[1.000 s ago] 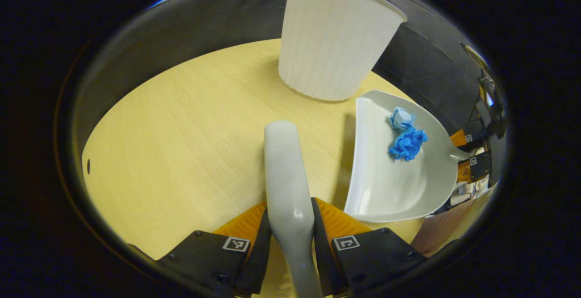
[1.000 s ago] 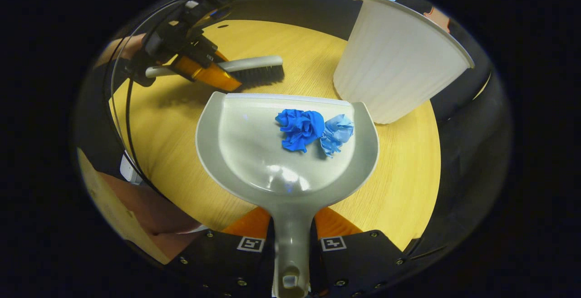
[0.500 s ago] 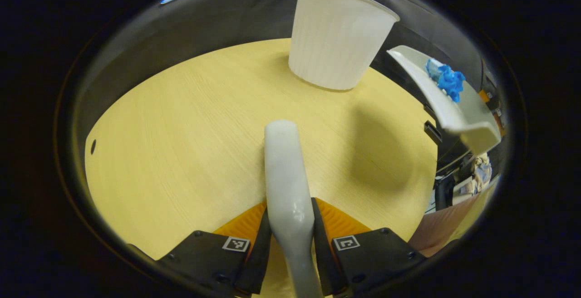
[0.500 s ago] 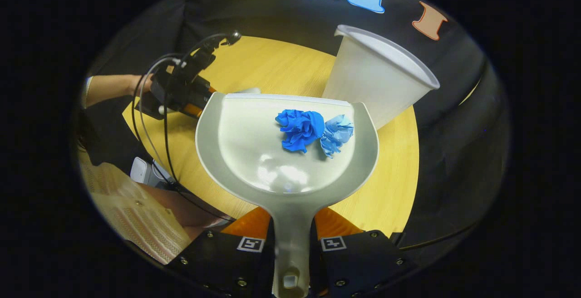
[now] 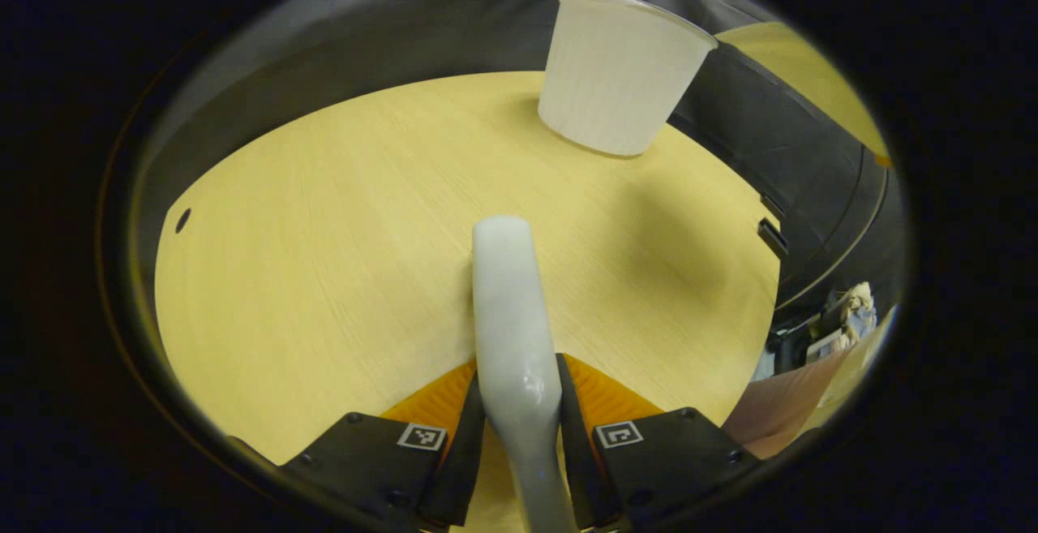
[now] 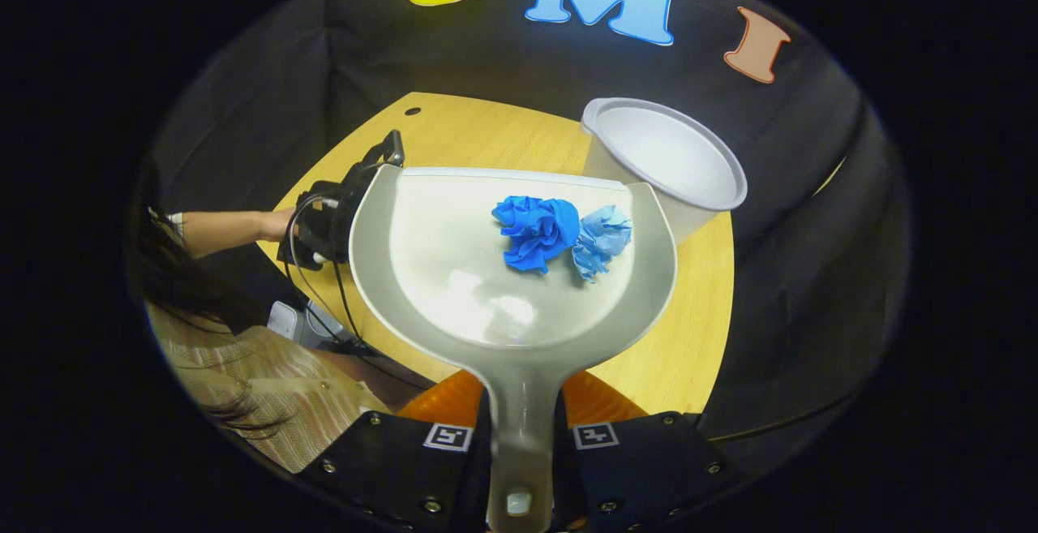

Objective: Pick up the small broom and dustpan from the desktop, sweep the trash into the dustpan with the broom, and then empty the trash into the garbage bin.

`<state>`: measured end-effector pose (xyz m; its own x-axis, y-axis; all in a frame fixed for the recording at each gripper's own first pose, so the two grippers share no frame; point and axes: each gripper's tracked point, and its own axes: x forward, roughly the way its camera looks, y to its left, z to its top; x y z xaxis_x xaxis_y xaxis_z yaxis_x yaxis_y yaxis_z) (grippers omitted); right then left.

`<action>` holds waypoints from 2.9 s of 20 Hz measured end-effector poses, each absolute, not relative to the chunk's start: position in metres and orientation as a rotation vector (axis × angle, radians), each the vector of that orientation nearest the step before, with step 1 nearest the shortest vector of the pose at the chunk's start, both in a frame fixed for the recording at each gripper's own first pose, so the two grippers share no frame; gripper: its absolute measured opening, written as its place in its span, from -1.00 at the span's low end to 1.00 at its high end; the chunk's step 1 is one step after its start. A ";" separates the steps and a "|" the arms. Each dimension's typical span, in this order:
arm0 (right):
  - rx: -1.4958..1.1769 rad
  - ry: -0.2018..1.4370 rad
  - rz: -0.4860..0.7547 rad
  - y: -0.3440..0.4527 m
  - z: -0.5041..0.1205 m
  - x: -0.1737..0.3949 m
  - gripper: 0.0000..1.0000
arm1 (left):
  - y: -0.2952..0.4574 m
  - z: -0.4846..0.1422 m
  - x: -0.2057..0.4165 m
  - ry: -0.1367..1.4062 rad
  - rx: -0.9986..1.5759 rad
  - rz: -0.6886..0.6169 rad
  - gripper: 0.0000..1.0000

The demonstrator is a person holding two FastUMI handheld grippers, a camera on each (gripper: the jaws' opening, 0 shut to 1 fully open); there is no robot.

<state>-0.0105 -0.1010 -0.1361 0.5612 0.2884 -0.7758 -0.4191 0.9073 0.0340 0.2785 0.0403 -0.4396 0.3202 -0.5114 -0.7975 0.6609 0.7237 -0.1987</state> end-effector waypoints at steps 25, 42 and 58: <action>0.812 0.887 0.408 -0.111 -0.059 0.178 -0.39 | 0.108 -0.448 0.324 0.977 0.133 -0.677 0.02; 1.470 0.620 0.570 -0.115 -0.015 0.184 -0.41 | 0.110 -0.444 0.322 0.974 0.106 -0.638 0.02; 1.063 0.659 0.713 -0.089 -0.056 0.128 -0.41 | 0.137 -0.441 0.326 0.959 0.050 -0.466 0.05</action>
